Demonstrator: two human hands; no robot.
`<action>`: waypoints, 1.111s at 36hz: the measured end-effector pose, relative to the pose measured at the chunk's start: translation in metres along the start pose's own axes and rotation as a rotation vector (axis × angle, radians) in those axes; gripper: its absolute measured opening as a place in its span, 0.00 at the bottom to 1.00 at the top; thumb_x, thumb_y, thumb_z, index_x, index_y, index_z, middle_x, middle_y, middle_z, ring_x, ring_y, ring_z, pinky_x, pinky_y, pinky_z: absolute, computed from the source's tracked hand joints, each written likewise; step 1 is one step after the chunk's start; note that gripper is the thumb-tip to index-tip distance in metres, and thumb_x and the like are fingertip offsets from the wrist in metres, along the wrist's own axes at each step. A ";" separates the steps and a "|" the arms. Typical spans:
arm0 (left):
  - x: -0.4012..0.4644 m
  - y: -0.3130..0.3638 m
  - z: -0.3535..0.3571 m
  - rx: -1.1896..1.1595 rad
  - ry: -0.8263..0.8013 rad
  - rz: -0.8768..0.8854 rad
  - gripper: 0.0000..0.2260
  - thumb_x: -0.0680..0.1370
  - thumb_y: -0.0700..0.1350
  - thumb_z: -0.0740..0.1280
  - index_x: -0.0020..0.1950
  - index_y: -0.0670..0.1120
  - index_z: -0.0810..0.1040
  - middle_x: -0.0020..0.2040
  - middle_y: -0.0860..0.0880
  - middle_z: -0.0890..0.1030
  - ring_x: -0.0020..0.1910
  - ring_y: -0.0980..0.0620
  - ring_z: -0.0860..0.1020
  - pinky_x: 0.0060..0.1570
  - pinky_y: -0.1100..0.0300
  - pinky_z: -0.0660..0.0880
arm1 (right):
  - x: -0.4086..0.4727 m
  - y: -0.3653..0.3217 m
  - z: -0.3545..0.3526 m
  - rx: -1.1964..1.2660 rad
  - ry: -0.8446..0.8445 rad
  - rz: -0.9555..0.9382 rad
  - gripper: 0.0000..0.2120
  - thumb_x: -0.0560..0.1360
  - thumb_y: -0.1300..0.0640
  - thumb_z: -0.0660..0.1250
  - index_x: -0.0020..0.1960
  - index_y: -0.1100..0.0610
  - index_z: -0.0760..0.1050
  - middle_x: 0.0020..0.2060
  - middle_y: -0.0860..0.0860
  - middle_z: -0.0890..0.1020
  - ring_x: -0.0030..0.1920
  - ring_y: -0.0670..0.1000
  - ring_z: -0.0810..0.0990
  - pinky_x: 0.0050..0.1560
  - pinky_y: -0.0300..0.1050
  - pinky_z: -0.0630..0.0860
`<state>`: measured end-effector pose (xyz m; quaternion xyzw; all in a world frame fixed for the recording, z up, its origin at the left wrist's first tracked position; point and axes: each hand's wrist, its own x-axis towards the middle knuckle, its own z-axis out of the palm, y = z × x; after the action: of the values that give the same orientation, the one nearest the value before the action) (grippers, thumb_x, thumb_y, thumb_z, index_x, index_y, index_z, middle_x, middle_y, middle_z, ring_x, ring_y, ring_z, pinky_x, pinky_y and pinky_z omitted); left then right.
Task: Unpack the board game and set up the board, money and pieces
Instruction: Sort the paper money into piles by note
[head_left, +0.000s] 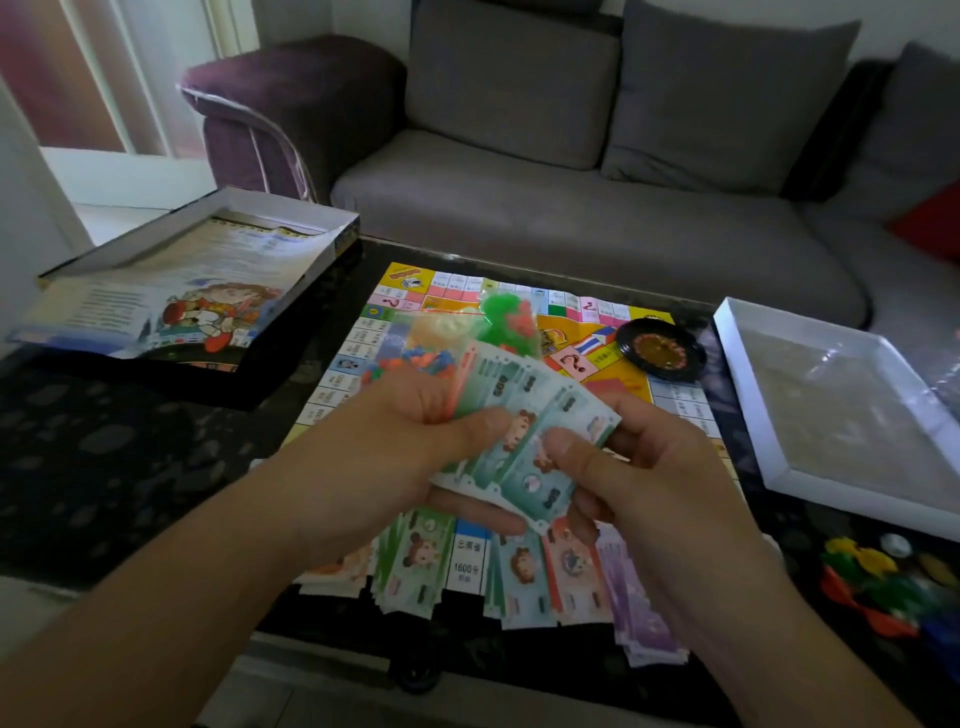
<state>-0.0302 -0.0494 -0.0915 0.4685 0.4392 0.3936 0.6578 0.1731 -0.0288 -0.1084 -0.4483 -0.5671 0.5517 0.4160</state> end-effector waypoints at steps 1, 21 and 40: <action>0.001 -0.001 0.001 0.042 0.000 0.018 0.12 0.84 0.41 0.64 0.60 0.37 0.83 0.57 0.43 0.87 0.56 0.42 0.86 0.51 0.42 0.84 | -0.001 0.000 -0.002 -0.002 0.001 -0.003 0.05 0.78 0.59 0.74 0.51 0.50 0.86 0.40 0.62 0.82 0.30 0.55 0.73 0.32 0.48 0.75; 0.003 -0.007 0.010 0.171 0.084 0.058 0.12 0.83 0.43 0.65 0.56 0.38 0.85 0.52 0.44 0.88 0.51 0.42 0.87 0.48 0.45 0.85 | -0.003 -0.002 -0.012 -0.066 0.016 -0.055 0.08 0.80 0.61 0.72 0.49 0.48 0.86 0.40 0.66 0.83 0.29 0.58 0.75 0.33 0.53 0.79; 0.004 -0.006 0.002 0.048 0.368 0.085 0.08 0.82 0.39 0.67 0.56 0.40 0.84 0.48 0.43 0.88 0.46 0.43 0.88 0.43 0.45 0.86 | 0.011 0.024 -0.024 -0.557 -0.036 0.137 0.07 0.81 0.59 0.71 0.54 0.48 0.79 0.48 0.47 0.88 0.45 0.44 0.88 0.41 0.45 0.86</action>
<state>-0.0264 -0.0477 -0.0976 0.4224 0.5410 0.4896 0.5377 0.1946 -0.0128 -0.1316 -0.5725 -0.6727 0.4093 0.2284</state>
